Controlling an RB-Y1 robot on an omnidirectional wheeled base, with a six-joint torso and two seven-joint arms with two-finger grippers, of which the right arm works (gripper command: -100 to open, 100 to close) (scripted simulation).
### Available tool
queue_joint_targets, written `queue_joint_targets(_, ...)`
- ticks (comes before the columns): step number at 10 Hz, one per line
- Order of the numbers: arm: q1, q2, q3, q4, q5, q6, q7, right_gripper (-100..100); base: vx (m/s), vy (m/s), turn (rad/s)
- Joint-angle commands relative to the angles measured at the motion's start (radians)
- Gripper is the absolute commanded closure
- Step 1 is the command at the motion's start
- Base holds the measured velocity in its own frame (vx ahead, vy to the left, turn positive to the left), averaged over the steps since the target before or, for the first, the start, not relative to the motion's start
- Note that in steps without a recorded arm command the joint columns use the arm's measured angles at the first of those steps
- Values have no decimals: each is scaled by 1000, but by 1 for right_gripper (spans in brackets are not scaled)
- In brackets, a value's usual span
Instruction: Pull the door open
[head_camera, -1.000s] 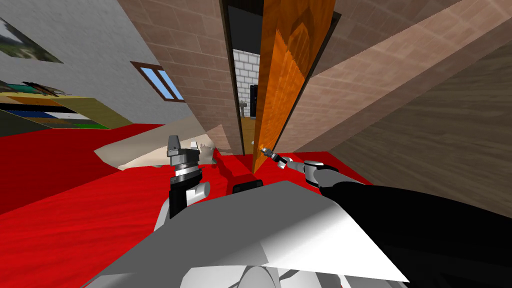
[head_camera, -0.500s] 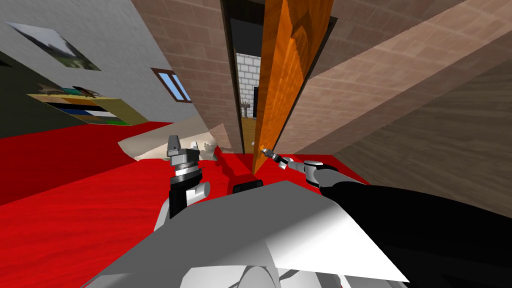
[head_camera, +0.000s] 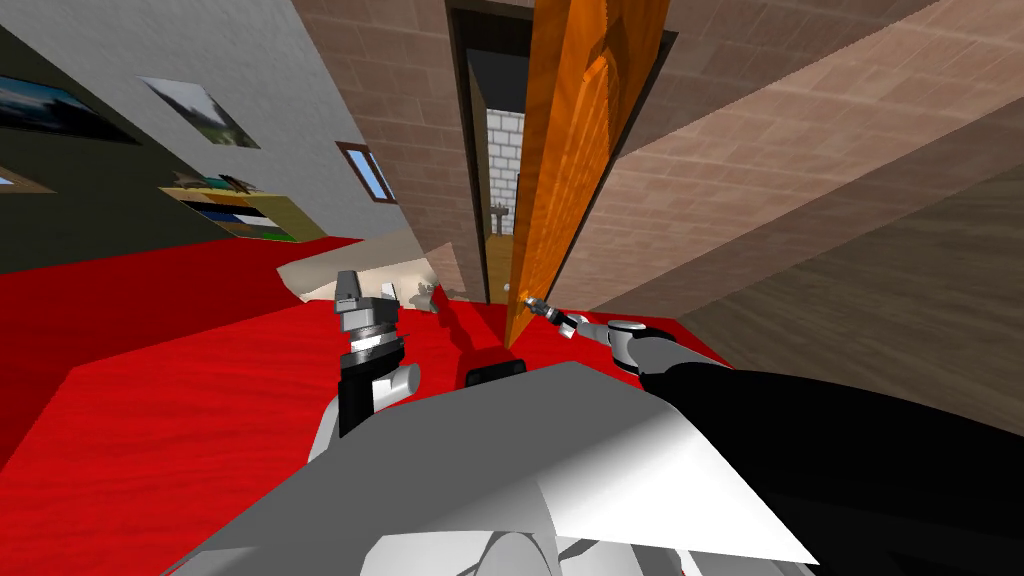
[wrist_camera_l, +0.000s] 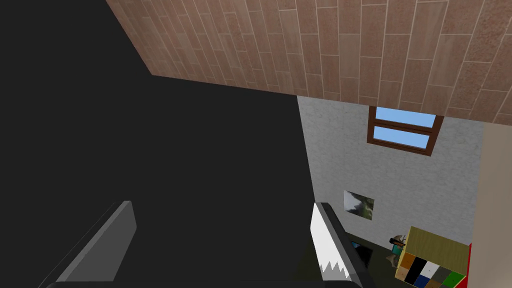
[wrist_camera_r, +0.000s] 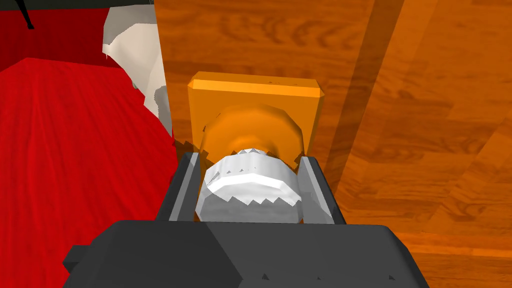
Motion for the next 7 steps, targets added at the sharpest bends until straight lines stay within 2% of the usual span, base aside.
queue_joint_targets(1, 1, -1, 8, 8, 5, -13, -8, 100, -131, -165, 91)
queue_joint_targets(5, -5, -6, 25, 26, 15, -43, -28, 100, -119, -161, 114)
queue_joint_targets(6, -5, -5, 21, 21, 12, -35, -23, 100, -46, -71, 36)
queue_joint_targets(7, -9, -3, 31, 30, 14, -45, -29, 100, -103, -128, 125)
